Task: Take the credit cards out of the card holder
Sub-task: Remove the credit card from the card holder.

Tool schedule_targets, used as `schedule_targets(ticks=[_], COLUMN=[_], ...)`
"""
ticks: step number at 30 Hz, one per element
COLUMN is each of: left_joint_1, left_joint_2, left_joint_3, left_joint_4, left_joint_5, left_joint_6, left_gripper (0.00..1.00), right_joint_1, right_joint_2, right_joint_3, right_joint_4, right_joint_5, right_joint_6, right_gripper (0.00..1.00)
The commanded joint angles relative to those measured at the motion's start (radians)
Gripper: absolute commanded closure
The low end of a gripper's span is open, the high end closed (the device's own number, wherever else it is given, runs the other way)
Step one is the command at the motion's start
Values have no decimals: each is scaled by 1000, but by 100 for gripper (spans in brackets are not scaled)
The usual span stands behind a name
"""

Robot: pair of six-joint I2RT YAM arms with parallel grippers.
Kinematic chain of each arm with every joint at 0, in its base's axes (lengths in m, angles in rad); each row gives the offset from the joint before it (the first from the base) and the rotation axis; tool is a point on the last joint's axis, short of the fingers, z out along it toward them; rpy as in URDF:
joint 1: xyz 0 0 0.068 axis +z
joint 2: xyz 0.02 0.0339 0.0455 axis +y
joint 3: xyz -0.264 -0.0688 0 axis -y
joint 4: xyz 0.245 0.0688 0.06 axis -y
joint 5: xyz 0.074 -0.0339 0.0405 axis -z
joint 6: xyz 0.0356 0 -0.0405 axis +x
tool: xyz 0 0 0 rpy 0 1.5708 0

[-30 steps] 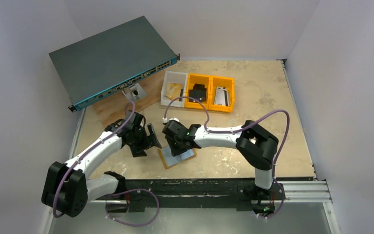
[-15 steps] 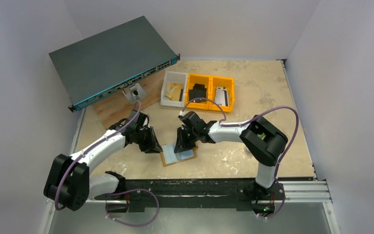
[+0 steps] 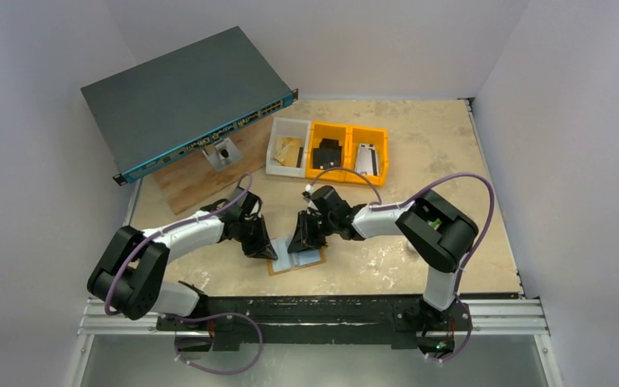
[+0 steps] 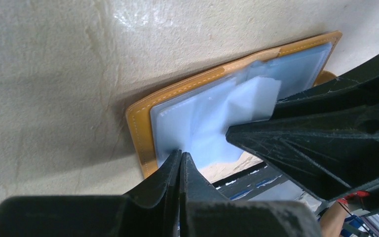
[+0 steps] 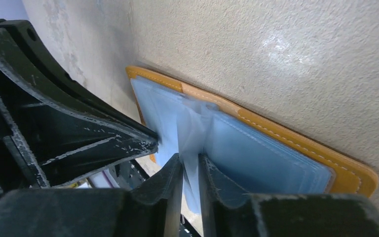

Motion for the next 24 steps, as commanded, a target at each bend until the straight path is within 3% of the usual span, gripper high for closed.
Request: schedule_targets(ticks=[1, 6, 14, 24], left_joint_1=[-14, -14, -24, -28], left_joint_2=[22, 20, 34, 51], left_joint_3=[-9, -16, 12, 27], left_joint_4=[44, 23, 34, 36], left_joint_5=[-40, -87, -59, -44], left_joint_6=[-26, -39, -24, -17], left_gripper=[100, 100, 100, 100], right_joint_1=[-5, -5, 23, 105], right_joint_2=[-44, -115, -152, -87], right_joint_3=[-11, 24, 78, 184], right_joint_4=[17, -76, -224, -347], right_joint_5=[-10, 68, 197, 339], right_joint_6=[-2, -50, -110, -158], right_gripper=[78, 69, 67, 66])
